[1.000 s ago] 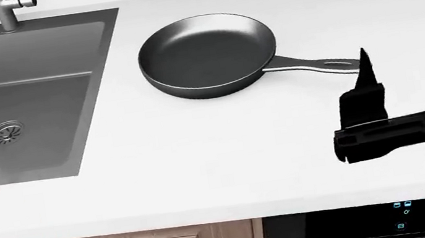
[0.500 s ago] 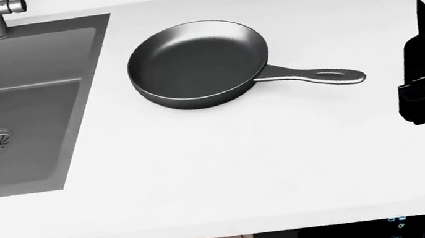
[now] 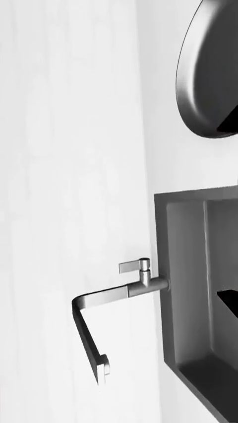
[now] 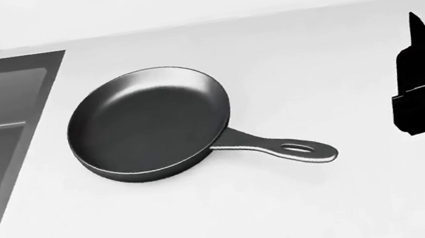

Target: Pick the pan and sponge and place them into the sink. Then turn on the water.

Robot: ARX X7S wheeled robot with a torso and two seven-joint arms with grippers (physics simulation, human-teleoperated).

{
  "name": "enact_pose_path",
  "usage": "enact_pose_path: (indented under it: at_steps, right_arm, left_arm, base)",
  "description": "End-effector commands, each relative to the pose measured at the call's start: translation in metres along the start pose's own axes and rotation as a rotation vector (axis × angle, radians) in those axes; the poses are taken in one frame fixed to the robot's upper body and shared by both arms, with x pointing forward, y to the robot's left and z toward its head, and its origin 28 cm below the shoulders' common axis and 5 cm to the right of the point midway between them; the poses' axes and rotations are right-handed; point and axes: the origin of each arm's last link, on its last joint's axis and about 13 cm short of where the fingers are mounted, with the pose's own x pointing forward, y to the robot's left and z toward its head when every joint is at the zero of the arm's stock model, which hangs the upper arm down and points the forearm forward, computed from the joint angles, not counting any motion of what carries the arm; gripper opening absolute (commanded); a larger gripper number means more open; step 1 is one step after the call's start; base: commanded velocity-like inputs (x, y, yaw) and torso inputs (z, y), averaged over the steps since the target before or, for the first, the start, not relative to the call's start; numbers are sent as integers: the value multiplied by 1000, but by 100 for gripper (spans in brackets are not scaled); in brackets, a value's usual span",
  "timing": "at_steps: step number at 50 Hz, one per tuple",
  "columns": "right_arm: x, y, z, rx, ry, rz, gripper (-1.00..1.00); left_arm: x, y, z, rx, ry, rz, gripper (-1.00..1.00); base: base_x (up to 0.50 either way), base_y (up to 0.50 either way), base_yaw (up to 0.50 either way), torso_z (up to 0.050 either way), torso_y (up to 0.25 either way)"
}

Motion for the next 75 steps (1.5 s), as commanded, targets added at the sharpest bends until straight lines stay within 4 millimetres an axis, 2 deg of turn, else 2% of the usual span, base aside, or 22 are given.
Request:
enact_pose_path:
  at_steps: [1, 27, 36, 41, 46, 49, 53, 57, 67, 75]
  right_arm:
    - [2, 3, -5, 9, 13, 14, 100]
    - [5, 7, -8, -4, 64, 44, 100]
    - [11, 18, -10, -59, 225, 290, 100]
    - [22, 23, -9, -72, 281, 387, 100]
    - [36, 32, -15, -175, 420, 529, 100]
    - [47, 41, -17, -188, 426, 619, 100]
    - [56, 48, -17, -163, 413, 652, 100]
    - [66, 58, -27, -161, 476, 737, 100]
    - [88, 74, -40, -157, 490, 790, 100]
    - [93, 81, -63, -145, 518, 795, 100]
  left_arm:
    - [0, 2, -3, -3, 7, 10, 100]
    - [4, 3, -10, -1, 20, 8, 100]
    - [3, 4, -10, 1, 22, 7, 100]
    - [3, 4, -12, 0, 27, 1, 100]
    - [3, 3, -13, 1, 34, 7, 100]
    - [2, 2, -14, -2, 35, 5, 100]
    - [1, 3, -15, 3, 38, 5, 100]
    - [1, 5, -16, 6, 40, 14, 100]
    - [2, 5, -21, -1, 49, 12, 100]
    - [1, 6, -24, -5, 55, 12, 100]
  base:
    - [492, -195, 0, 0, 0]
    - [359, 27, 0, 0, 1]
    - [16, 0, 0, 0, 0]
    - [0, 0, 0, 0, 0]
    - [0, 0, 0, 0, 0]
    - [0, 0, 0, 0, 0]
    - [0, 0, 0, 0, 0]
    - [0, 0, 0, 0, 0]
    - [0, 0, 0, 0, 0]
    - [0, 0, 0, 0, 0]
